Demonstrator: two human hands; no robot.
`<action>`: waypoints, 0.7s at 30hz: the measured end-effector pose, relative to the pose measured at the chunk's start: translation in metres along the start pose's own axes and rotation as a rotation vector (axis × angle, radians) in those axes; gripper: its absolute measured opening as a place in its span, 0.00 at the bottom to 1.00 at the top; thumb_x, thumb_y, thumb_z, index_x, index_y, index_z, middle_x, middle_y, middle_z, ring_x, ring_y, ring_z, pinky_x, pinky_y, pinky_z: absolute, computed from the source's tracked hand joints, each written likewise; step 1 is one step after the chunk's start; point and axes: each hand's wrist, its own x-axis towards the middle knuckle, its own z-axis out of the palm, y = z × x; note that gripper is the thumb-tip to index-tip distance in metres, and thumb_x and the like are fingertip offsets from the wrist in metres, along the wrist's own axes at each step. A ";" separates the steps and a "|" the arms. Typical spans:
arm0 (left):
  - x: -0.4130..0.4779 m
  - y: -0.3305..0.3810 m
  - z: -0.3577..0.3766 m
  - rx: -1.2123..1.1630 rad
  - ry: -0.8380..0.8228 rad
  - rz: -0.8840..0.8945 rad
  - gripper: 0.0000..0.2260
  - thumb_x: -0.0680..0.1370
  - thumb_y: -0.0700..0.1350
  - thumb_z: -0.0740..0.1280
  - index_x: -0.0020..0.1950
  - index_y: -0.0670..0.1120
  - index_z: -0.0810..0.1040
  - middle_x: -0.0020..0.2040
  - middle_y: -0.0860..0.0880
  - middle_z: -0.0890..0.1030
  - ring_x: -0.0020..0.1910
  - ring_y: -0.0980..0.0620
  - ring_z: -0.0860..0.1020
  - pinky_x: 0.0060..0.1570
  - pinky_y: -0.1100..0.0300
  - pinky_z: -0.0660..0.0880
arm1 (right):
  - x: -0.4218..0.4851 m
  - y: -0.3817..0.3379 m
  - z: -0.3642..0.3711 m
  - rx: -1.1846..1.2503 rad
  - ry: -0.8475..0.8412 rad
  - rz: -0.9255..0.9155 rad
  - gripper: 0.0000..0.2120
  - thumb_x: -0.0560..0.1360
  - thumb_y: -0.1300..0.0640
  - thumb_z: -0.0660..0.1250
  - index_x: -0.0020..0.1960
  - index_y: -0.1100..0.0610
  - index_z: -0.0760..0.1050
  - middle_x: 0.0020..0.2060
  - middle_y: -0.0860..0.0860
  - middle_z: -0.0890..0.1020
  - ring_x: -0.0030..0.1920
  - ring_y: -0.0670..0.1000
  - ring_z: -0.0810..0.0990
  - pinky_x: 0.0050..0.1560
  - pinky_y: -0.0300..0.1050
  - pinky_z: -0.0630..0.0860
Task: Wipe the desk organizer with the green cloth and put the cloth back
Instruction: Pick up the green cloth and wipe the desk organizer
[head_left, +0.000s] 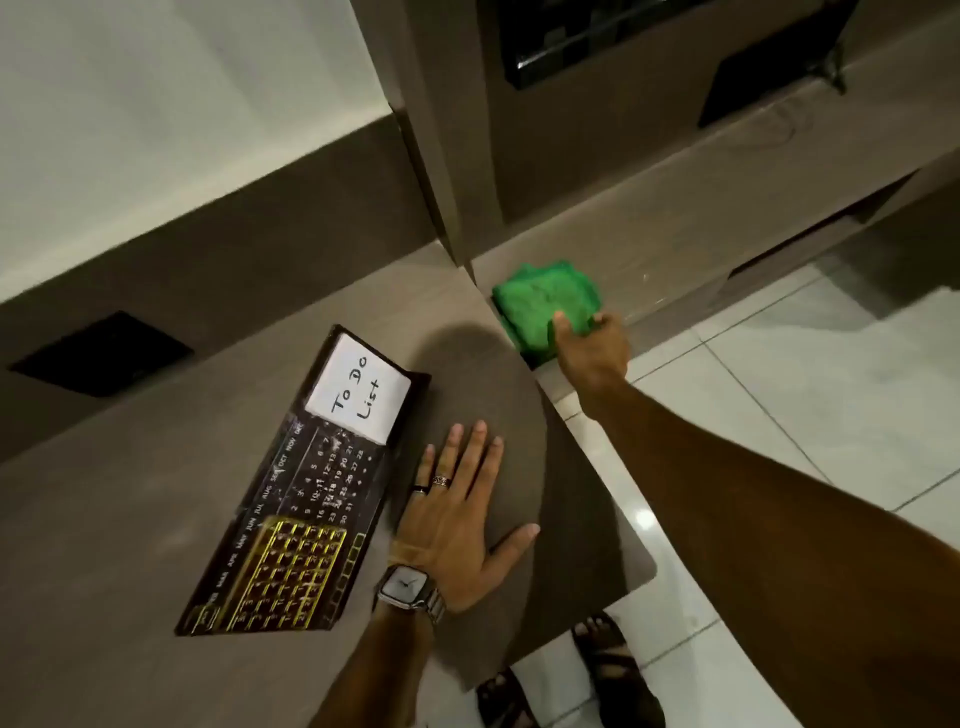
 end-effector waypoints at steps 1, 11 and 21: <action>0.000 0.000 0.000 -0.005 0.005 -0.004 0.40 0.74 0.73 0.47 0.79 0.51 0.43 0.81 0.49 0.44 0.80 0.47 0.41 0.77 0.44 0.44 | 0.005 -0.003 0.003 0.049 0.004 0.032 0.32 0.71 0.42 0.71 0.65 0.62 0.69 0.58 0.59 0.77 0.55 0.59 0.77 0.54 0.50 0.77; 0.004 -0.005 0.009 0.027 0.015 0.011 0.42 0.73 0.73 0.48 0.79 0.51 0.43 0.81 0.50 0.43 0.80 0.47 0.41 0.75 0.43 0.43 | 0.028 0.000 0.018 -0.080 0.109 0.170 0.35 0.63 0.37 0.76 0.61 0.58 0.74 0.53 0.57 0.80 0.50 0.58 0.80 0.40 0.41 0.72; 0.003 -0.004 0.004 -0.013 0.021 0.020 0.41 0.73 0.73 0.47 0.79 0.52 0.41 0.81 0.51 0.41 0.79 0.49 0.37 0.76 0.46 0.38 | 0.014 -0.013 0.010 0.209 0.152 0.324 0.15 0.70 0.57 0.74 0.53 0.60 0.74 0.47 0.55 0.79 0.41 0.52 0.76 0.40 0.41 0.75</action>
